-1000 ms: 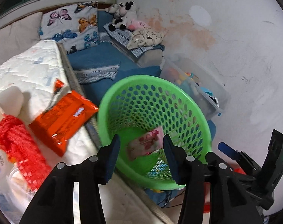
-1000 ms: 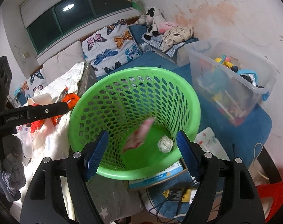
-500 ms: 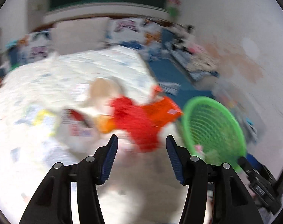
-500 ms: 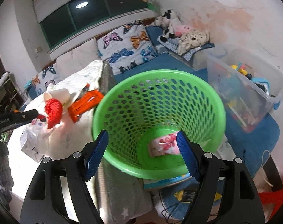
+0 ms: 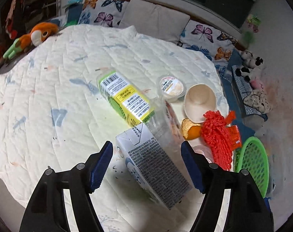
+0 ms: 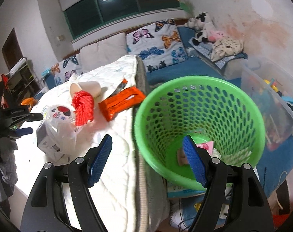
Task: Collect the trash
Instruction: 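Grasp the white milk carton with the left gripper while the right gripper grasps the red mesh net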
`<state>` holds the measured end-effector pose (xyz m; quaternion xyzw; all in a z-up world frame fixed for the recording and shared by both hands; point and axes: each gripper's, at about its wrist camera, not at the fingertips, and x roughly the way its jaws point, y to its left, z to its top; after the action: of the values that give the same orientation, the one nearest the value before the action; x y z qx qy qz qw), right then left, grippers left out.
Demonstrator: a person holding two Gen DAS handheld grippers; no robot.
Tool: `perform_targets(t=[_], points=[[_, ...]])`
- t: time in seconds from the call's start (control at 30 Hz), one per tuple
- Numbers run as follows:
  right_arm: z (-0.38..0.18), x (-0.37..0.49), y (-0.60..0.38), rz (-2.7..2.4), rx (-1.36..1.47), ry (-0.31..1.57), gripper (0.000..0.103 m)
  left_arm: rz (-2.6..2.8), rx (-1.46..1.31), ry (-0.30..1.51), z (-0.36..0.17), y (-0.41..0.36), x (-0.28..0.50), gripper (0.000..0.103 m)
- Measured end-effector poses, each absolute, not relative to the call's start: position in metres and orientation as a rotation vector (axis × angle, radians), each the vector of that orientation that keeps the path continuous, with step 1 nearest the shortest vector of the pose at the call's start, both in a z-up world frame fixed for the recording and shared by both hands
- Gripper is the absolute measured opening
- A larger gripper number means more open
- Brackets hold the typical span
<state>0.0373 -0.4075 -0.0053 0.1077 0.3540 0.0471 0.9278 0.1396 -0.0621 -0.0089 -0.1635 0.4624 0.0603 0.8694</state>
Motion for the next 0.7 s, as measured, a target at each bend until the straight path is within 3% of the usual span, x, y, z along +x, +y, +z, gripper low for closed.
perform_targets(t=[0.43, 0.7], points=[[-0.001, 0.056, -0.369, 0.193, 0.142, 0.741, 0.075, 0.122, -0.425, 1.073, -0.040, -0.068, 0.154, 0.070], [0.003, 0.079, -0.343, 0.267, 0.113, 0.743, 0.075, 0.062, -0.433, 1.072, -0.039, -0.060, 0.151, 0.057]])
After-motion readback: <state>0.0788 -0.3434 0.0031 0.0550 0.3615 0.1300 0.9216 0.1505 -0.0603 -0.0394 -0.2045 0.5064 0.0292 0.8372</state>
